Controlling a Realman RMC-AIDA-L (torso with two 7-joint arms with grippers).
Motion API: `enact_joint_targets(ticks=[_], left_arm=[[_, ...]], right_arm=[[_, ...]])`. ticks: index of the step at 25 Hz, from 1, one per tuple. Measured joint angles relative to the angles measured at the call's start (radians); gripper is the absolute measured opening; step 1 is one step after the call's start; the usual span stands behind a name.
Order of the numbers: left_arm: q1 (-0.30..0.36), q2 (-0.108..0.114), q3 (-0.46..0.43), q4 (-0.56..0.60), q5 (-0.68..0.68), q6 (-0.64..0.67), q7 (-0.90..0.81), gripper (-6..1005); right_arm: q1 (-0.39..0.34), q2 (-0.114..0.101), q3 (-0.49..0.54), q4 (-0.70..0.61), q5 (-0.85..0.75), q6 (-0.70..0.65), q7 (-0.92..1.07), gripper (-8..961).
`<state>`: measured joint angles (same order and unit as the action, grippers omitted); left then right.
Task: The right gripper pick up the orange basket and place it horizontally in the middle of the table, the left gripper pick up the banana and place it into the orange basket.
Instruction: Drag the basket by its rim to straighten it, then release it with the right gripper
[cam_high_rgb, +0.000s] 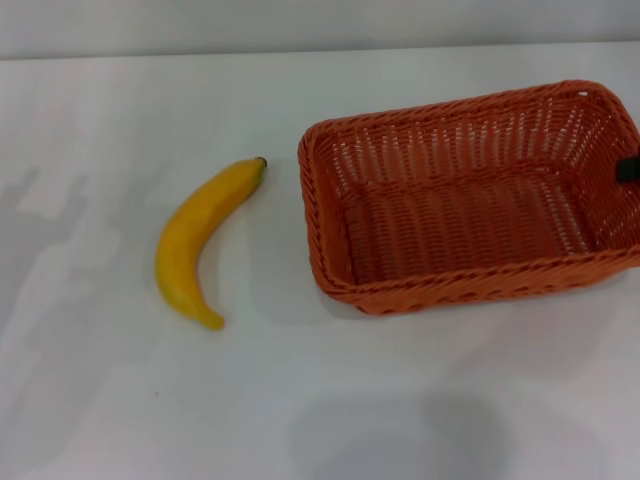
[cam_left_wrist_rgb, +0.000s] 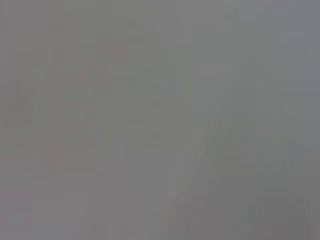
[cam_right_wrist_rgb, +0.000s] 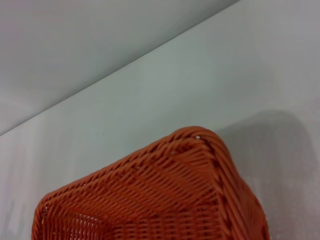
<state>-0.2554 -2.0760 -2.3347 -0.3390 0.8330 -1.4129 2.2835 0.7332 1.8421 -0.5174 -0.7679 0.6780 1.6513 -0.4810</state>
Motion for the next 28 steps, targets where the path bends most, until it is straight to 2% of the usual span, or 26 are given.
enact_joint_targets(ticks=[14, 28], left_arm=[[-0.005, 0.001, 0.000, 0.000, 0.000, 0.007, 0.006, 709], [-0.002, 0.001, -0.002, 0.000, 0.000, 0.008, 0.011, 709]], right_arm=[[-0.014, 0.036, 0.013, 0.007, 0.035, -0.012, 0.031, 170], [-0.014, 0.040, 0.009, 0.008, 0.086, -0.015, 0.037, 170]])
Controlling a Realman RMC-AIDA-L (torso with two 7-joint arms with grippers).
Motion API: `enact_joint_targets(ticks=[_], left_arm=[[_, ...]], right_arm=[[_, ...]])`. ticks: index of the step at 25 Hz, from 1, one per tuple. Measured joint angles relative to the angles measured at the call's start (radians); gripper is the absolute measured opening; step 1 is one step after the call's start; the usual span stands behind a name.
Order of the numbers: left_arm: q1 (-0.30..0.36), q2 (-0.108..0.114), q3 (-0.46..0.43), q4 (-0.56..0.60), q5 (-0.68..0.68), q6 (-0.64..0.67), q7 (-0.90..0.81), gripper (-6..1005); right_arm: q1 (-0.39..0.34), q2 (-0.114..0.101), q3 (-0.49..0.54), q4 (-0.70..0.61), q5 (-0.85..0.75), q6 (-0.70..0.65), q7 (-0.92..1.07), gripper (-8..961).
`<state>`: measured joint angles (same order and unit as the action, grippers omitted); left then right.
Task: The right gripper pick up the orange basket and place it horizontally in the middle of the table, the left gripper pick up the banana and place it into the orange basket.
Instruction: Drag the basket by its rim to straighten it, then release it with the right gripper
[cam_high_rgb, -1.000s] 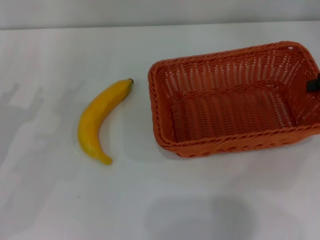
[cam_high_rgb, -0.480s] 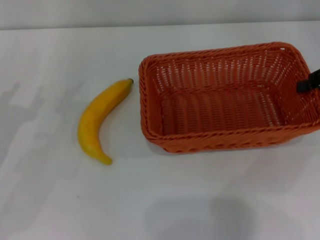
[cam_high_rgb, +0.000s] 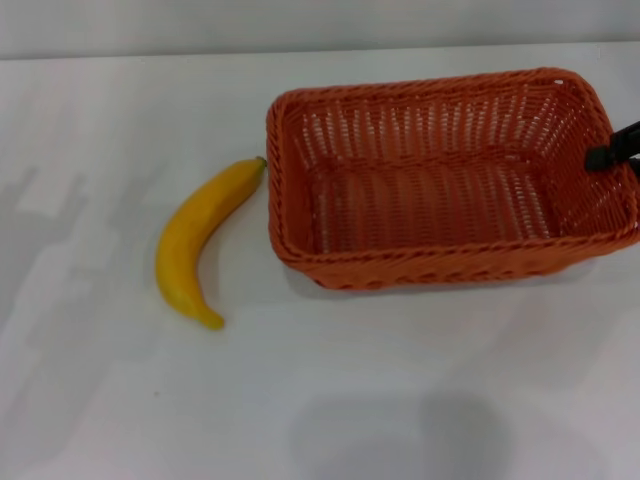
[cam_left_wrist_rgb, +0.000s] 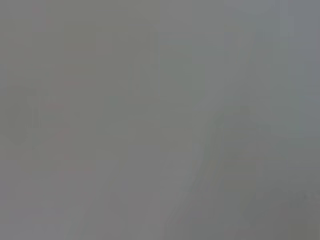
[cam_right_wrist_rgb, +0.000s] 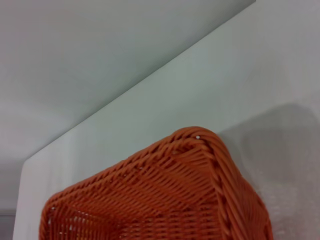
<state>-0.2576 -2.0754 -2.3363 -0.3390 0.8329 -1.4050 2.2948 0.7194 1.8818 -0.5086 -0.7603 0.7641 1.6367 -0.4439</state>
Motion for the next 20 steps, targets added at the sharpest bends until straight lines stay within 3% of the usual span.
enact_joint_targets(ticks=[14, 20], left_arm=[[-0.003, 0.000, -0.003, 0.000, 0.000, 0.000, 0.003, 710], [-0.003, 0.000, -0.002, -0.001, -0.001, 0.001, 0.003, 711]], right_arm=[[0.002, -0.002, -0.002, 0.032, 0.017, 0.002, -0.043, 170], [0.008, -0.012, -0.014, 0.056, 0.032, 0.012, -0.080, 170]])
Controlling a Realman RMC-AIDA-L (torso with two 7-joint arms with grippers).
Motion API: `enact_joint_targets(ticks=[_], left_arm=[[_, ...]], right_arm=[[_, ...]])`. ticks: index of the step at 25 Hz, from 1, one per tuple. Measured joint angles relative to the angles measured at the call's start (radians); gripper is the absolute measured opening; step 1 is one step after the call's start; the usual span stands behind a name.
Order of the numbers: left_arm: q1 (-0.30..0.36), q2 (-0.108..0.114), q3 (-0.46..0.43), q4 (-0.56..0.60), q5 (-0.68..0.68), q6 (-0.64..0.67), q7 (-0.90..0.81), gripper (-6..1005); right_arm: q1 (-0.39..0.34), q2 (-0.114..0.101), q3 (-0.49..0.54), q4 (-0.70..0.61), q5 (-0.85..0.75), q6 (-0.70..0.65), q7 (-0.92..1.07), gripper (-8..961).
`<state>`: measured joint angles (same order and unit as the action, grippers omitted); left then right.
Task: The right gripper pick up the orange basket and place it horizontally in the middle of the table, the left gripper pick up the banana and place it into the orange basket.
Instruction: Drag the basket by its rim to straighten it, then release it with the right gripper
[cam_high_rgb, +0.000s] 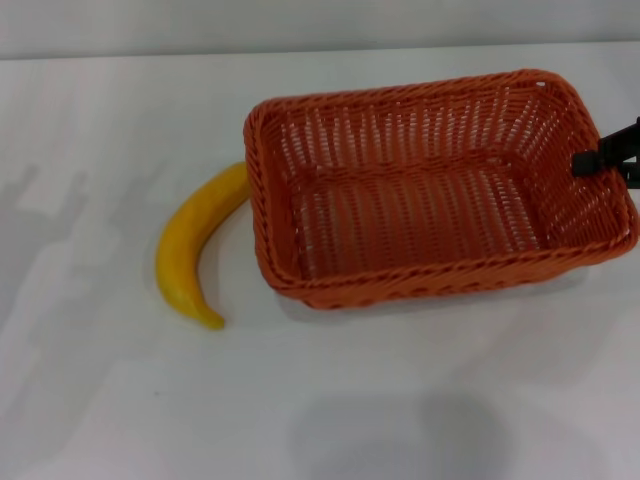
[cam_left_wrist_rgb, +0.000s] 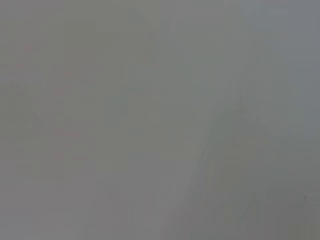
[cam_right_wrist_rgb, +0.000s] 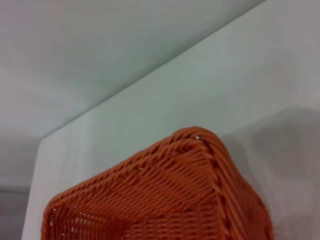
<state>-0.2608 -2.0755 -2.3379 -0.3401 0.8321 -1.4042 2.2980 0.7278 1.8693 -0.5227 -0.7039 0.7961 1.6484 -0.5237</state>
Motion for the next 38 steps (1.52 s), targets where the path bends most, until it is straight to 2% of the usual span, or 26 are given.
enact_joint_targets(ticks=[9, 20, 29, 34, 38], left_arm=[[0.000, 0.000, 0.002, 0.001, -0.002, 0.001, 0.013, 711], [0.002, -0.002, 0.002, 0.002, -0.004, 0.001, 0.014, 712], [0.000, 0.000, 0.002, 0.001, 0.000, 0.000, 0.022, 712], [0.001, -0.001, 0.002, 0.004, 0.000, -0.001, 0.029, 713], [0.004, -0.001, 0.002, 0.004, 0.001, -0.002, 0.029, 713]], right_arm=[[0.003, -0.011, -0.026, -0.014, 0.012, 0.001, -0.048, 170], [0.001, -0.002, -0.030, -0.006, 0.007, -0.036, 0.005, 169], [0.004, 0.001, -0.104, 0.014, 0.004, -0.041, -0.027, 169], [0.005, -0.011, -0.108, 0.016, 0.004, -0.051, -0.043, 251], [0.005, -0.011, -0.110, 0.017, 0.005, -0.052, -0.044, 309]])
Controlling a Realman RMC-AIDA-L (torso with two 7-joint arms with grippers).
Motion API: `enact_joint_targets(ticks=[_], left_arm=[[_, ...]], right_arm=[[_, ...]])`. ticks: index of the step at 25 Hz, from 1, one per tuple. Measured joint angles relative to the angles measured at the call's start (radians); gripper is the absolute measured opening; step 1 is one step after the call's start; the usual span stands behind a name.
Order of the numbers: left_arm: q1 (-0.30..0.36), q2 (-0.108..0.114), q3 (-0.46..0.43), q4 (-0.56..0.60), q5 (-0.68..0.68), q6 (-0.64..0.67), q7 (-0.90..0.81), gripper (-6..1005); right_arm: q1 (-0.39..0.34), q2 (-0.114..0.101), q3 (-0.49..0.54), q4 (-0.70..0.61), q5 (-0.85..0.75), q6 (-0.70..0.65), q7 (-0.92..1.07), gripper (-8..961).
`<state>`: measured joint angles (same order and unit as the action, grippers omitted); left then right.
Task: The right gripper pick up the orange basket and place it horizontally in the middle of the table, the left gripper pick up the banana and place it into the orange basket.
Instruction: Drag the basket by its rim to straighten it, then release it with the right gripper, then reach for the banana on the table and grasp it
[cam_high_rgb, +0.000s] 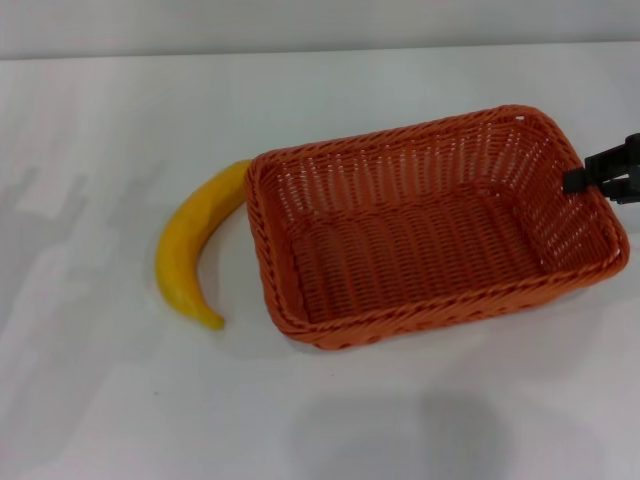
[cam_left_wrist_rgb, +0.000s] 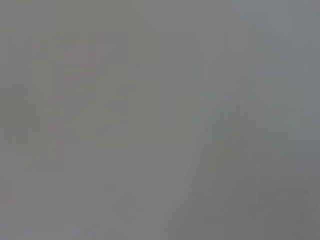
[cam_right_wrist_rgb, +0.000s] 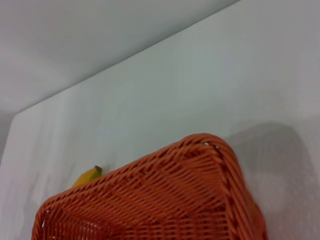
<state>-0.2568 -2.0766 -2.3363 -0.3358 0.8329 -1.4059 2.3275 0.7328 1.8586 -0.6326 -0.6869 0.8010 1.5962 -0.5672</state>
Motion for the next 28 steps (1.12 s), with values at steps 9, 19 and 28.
enact_joint_targets(ticks=[9, 19, 28], left_arm=[[-0.004, 0.000, 0.000, -0.002, 0.000, 0.000, 0.000, 713], [-0.001, 0.000, 0.000, -0.005, -0.004, -0.004, -0.004, 714], [-0.003, 0.001, -0.001, -0.005, 0.001, 0.000, -0.020, 715]], right_arm=[[0.004, -0.015, 0.003, -0.008, 0.001, 0.007, 0.002, 350], [-0.015, -0.055, 0.015, -0.024, 0.008, -0.024, -0.005, 350], [-0.072, -0.087, 0.184, -0.124, 0.133, -0.002, -0.183, 348]])
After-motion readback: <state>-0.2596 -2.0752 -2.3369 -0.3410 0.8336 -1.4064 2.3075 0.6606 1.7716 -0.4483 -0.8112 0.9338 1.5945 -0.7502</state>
